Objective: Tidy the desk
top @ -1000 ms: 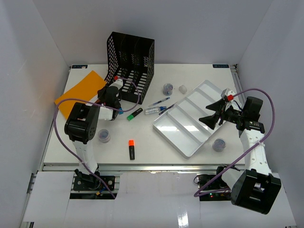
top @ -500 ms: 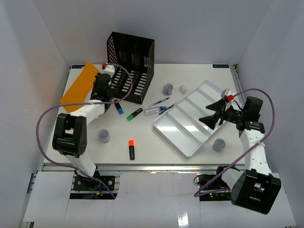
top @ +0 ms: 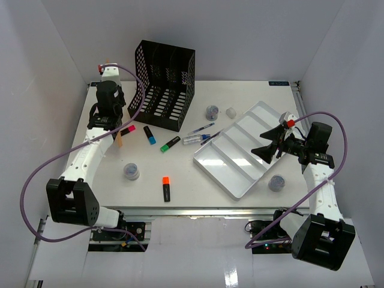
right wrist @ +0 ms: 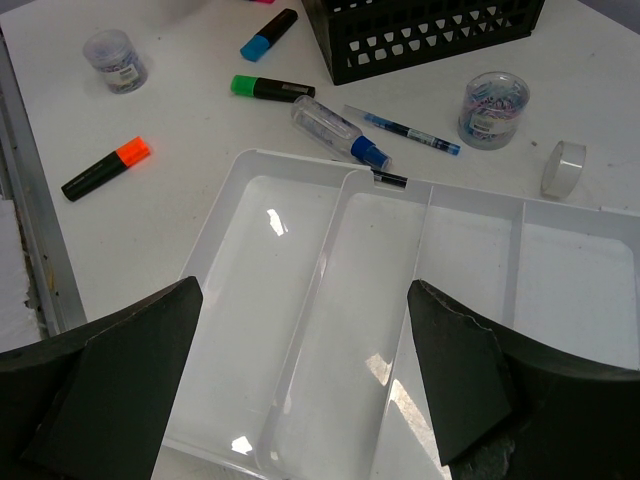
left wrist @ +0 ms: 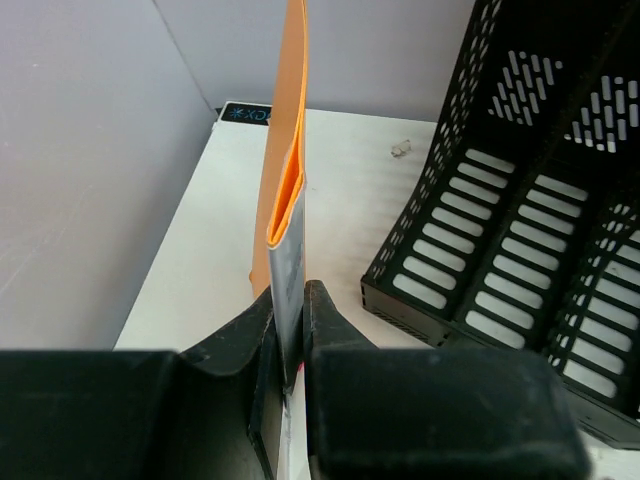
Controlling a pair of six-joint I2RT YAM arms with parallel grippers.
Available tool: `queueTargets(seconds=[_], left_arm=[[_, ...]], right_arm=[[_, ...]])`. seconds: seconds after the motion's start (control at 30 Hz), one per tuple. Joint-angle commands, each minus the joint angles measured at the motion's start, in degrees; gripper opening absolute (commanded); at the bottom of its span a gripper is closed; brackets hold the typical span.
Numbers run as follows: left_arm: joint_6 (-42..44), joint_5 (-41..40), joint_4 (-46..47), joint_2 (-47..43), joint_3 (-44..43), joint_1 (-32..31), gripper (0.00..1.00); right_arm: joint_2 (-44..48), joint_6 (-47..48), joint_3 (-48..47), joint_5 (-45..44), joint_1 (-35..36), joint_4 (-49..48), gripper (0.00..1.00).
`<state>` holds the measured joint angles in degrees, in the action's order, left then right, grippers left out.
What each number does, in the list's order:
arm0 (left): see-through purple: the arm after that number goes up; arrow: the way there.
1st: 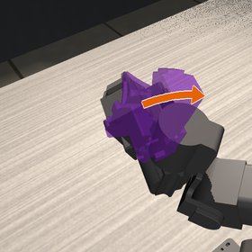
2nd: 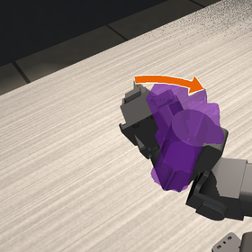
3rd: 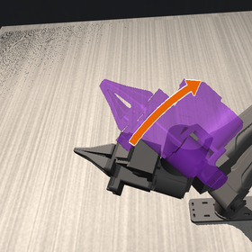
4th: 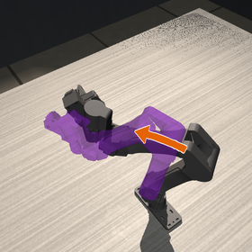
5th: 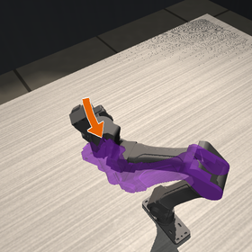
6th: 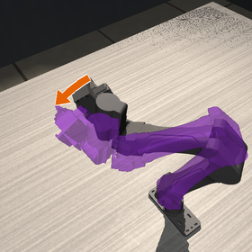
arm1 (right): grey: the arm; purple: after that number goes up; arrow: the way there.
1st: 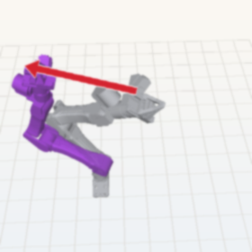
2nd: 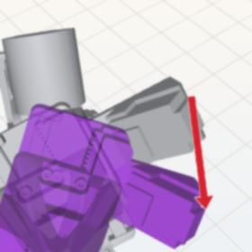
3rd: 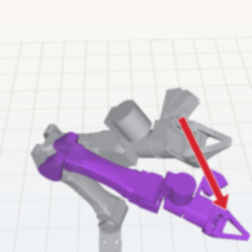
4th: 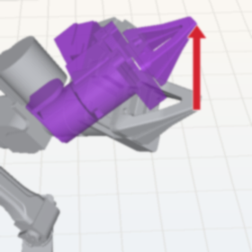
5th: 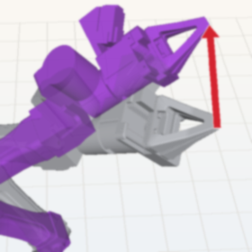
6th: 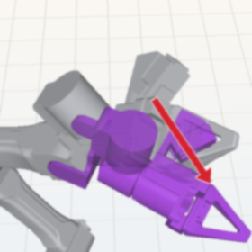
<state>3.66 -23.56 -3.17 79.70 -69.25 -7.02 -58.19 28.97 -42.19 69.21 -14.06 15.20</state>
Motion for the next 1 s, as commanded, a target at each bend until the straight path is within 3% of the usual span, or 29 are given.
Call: queueTargets(seconds=[0.0, 0.7, 0.97], left_arm=[[-2.94, 5.78, -1.87, -5.81, -5.25, -0.28, 0.00], [-3.83, 26.40, 5.45, -5.98, -12.75, -0.28, 0.00], [-2.22, 26.78, 6.87, -0.72, -16.78, -0.28, 0.00]], right_arm=[[0.10, 0.74, -0.08, 1.10, 0.29, -0.61, 0.90], [-0.19, 0.91, -0.08, 0.58, 0.35, -0.59, 0.90], [-0.34, 1.00, -0.08, 0.34, 0.35, -0.52, 0.90]])
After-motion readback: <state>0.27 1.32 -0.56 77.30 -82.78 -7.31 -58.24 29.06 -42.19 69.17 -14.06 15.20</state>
